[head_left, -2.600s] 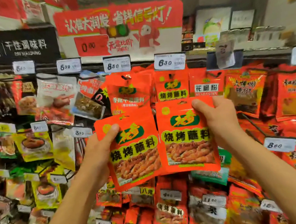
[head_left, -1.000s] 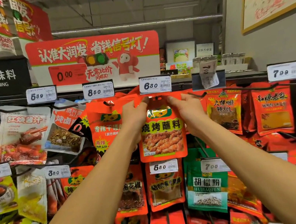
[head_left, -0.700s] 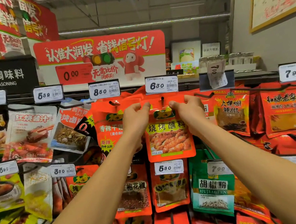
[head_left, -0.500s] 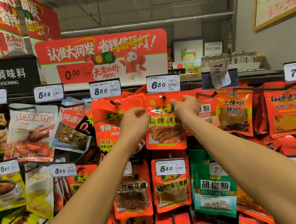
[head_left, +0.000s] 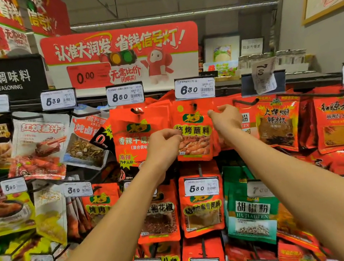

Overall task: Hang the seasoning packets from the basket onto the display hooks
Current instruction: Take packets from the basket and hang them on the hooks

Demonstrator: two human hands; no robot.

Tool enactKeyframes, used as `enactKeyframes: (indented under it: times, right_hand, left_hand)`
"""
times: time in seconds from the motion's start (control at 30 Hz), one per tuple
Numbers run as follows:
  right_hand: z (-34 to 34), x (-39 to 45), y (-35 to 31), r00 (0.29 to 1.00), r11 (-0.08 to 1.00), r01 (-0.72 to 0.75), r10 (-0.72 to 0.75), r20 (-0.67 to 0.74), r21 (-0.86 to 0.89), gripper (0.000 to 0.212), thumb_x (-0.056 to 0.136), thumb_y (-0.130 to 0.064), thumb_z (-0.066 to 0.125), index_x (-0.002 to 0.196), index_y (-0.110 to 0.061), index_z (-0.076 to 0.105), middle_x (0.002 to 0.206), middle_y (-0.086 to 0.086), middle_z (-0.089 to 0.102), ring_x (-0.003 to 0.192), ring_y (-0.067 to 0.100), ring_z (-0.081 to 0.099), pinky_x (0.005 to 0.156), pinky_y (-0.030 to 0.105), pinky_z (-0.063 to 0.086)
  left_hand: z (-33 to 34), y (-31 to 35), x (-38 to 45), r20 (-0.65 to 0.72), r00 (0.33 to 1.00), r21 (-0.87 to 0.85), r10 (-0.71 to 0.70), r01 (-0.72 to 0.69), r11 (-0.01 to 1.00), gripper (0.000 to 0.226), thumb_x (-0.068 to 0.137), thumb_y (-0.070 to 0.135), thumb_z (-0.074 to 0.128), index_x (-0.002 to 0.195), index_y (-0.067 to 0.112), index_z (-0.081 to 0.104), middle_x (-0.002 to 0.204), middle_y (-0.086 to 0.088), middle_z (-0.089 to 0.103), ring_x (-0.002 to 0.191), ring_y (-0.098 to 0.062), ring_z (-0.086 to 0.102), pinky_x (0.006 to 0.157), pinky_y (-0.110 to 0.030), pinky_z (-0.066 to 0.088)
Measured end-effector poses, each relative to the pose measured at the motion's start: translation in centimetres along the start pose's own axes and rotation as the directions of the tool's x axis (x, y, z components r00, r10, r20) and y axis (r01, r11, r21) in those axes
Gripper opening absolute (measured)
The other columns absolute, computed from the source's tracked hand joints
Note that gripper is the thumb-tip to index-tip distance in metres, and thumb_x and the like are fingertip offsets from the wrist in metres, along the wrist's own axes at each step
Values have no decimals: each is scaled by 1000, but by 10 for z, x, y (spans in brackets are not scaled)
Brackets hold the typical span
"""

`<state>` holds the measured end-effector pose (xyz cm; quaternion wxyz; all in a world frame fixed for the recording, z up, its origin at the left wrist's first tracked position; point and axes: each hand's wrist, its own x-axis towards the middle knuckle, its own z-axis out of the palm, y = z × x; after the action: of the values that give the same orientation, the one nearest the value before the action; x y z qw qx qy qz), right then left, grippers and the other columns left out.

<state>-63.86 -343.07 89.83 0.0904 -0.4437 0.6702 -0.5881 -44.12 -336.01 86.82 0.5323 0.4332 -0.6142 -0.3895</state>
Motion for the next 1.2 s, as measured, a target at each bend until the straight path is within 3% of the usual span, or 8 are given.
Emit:
enactKeyframes:
  times: [0.07, 0.13, 0.2, 0.43, 0.63, 0.9, 1.07, 1.2]
  right_hand:
    - [-20, -14, 8, 998, 997, -47, 45, 41, 66, 23, 95, -33, 64, 106, -14, 72, 112, 9, 72, 100, 27, 67, 81, 32, 51]
    - [-42, -34, 18, 975, 955, -164, 119, 189, 246, 19, 97, -22, 58, 89, -12, 71, 84, 8, 74, 67, 20, 67, 60, 29, 56]
    - [-72, -57, 27, 942, 914, -224, 115, 315, 338, 19, 99, -14, 56, 85, -9, 66, 63, 4, 70, 46, 15, 62, 43, 22, 50]
    - [-168, -124, 93, 879, 869, -300, 91, 468, 393, 21, 100, -11, 53, 82, -4, 64, 61, 11, 65, 46, 19, 60, 39, 21, 44]
    - [-204, -181, 210, 778, 802, -506, 267, 569, 316, 24, 100, -6, 50, 79, -4, 62, 57, 10, 64, 41, 17, 59, 37, 20, 45]
    - [-209, -283, 380, 482, 666, -740, 624, 615, -95, 27, 96, -5, 54, 71, -7, 62, 52, 10, 60, 38, 18, 53, 37, 20, 39]
    - [-197, -359, 473, 330, 577, -742, 757, 563, -340, 30, 97, -1, 55, 69, -10, 61, 51, 6, 60, 40, 17, 54, 42, 20, 41]
    - [-185, -429, 546, 193, 454, -744, 849, 492, -491, 26, 96, -6, 60, 71, -10, 63, 55, 8, 63, 44, 20, 56, 48, 24, 45]
  left_hand:
    - [3, 1, -2, 22, 999, -51, -36, 37, 998, 22, 98, 10, 53, 90, 19, 71, 100, -9, 77, 86, -18, 74, 77, -34, 59]
    - [4, 4, -8, 58, 995, -110, -81, 87, 990, 20, 99, 11, 52, 96, 15, 71, 92, -8, 79, 76, -19, 74, 77, -37, 61]
    - [5, 5, -17, 95, 989, -151, -113, 126, 981, 20, 99, 11, 53, 96, 15, 72, 88, -7, 79, 73, -19, 74, 75, -35, 61]
    - [14, -21, -84, 95, 973, -241, -211, 228, 944, 20, 101, 15, 51, 95, 12, 71, 80, -5, 78, 59, -12, 70, 56, -23, 56]
    - [64, -94, -178, 73, 892, -241, -447, 451, 860, 19, 100, 15, 53, 96, 10, 70, 79, -6, 75, 58, -11, 67, 56, -22, 54]
    - [129, -216, -297, 18, 589, -201, -808, 794, 574, 23, 102, 12, 49, 90, 12, 68, 76, -6, 68, 60, -15, 59, 52, -21, 47]
    - [149, -308, -367, -20, 364, -135, -931, 922, 364, 16, 99, 13, 53, 91, 14, 67, 75, -5, 68, 60, -16, 58, 50, -19, 47]
    - [155, -390, -433, -22, 144, -117, -989, 982, 145, 15, 95, 11, 55, 89, 15, 69, 82, -10, 66, 73, -25, 59, 56, -23, 45]
